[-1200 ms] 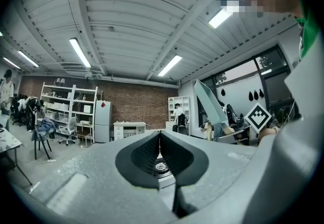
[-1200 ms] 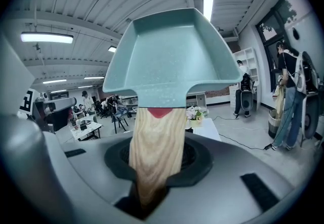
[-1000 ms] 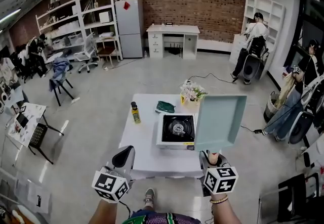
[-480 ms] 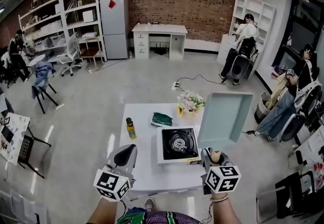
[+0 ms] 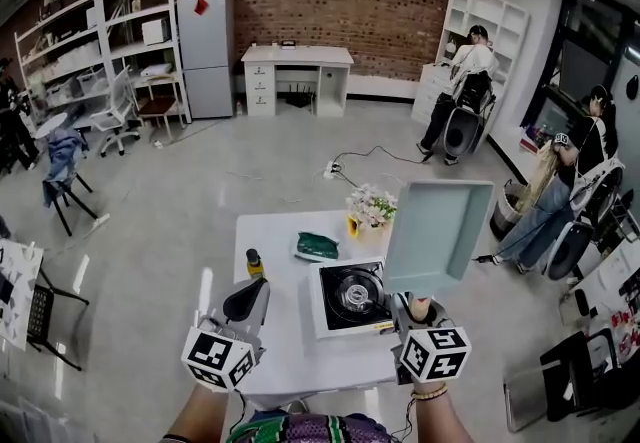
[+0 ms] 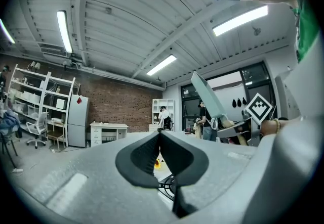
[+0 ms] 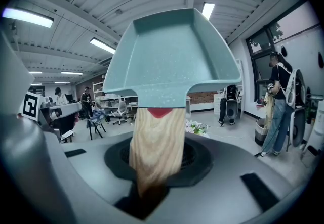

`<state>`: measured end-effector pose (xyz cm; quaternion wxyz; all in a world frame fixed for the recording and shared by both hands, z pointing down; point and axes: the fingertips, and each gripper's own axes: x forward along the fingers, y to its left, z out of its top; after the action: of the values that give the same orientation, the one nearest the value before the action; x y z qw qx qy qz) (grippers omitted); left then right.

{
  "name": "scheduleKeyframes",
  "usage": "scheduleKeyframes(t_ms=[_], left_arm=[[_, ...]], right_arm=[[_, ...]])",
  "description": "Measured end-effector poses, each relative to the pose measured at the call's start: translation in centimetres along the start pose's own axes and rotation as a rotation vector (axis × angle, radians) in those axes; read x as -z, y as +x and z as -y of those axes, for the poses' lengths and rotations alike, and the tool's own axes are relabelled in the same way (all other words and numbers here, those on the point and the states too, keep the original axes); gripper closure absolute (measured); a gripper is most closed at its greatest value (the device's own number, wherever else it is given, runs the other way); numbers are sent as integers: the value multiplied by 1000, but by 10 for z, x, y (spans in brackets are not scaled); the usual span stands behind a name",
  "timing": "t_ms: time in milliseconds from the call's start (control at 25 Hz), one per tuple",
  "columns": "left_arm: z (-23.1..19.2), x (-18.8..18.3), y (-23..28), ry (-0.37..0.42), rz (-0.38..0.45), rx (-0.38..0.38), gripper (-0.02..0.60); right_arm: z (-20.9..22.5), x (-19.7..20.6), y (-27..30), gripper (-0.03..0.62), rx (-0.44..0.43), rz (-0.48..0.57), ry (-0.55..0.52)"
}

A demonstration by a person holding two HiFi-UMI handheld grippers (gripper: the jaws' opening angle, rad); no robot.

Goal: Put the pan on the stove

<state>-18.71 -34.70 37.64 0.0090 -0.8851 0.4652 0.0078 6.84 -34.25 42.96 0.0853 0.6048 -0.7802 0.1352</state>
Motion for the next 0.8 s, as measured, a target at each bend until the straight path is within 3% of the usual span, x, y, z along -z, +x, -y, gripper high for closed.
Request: scheduleKeyframes(t_ms=[400,800], left_arm=[[27,-3,20,1,-9,21,563],[37,25,38,-40,-46,7,563]], right_arm=[[18,11,9,494,-44,-53,16],[29,44,27,494,-70,-164,10]])
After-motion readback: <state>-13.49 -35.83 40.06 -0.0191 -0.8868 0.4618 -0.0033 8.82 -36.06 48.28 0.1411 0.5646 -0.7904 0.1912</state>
